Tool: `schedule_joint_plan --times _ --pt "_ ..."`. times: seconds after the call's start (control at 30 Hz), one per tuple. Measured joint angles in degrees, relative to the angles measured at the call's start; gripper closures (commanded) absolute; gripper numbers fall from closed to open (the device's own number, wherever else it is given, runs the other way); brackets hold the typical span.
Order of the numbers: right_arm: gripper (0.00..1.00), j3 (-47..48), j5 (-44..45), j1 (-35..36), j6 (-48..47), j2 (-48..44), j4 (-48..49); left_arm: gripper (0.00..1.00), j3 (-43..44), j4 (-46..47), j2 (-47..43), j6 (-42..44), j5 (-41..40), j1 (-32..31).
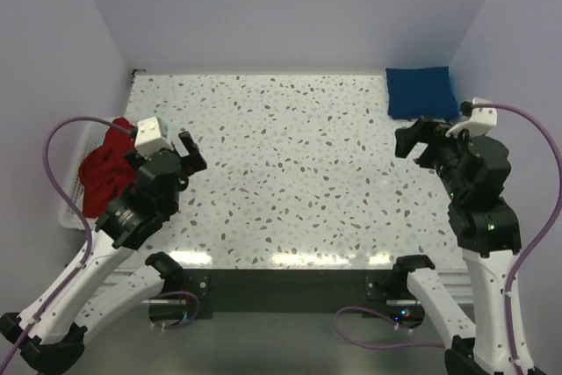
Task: Fold and stack the t-shirts
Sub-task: Reset both grippers
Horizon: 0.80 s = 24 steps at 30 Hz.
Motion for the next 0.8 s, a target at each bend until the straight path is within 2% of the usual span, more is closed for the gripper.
schedule_joint_plan --times 0.1,0.27,0.8 --pt "0.02 -6.3 1.2 2.0 0.0 -3.1 -1.2 0.00 -2.0 -0.3 -2.6 -1.4 -1.6 0.0" --pt "0.02 -11.1 2.3 5.1 0.0 -2.6 -2.4 0.00 -4.7 -0.4 -3.0 -4.6 -3.3 0.0" --pt "0.02 -12.7 7.3 20.4 -4.8 -2.1 -2.1 0.00 -7.5 0.3 2.8 -12.3 -9.2 0.0"
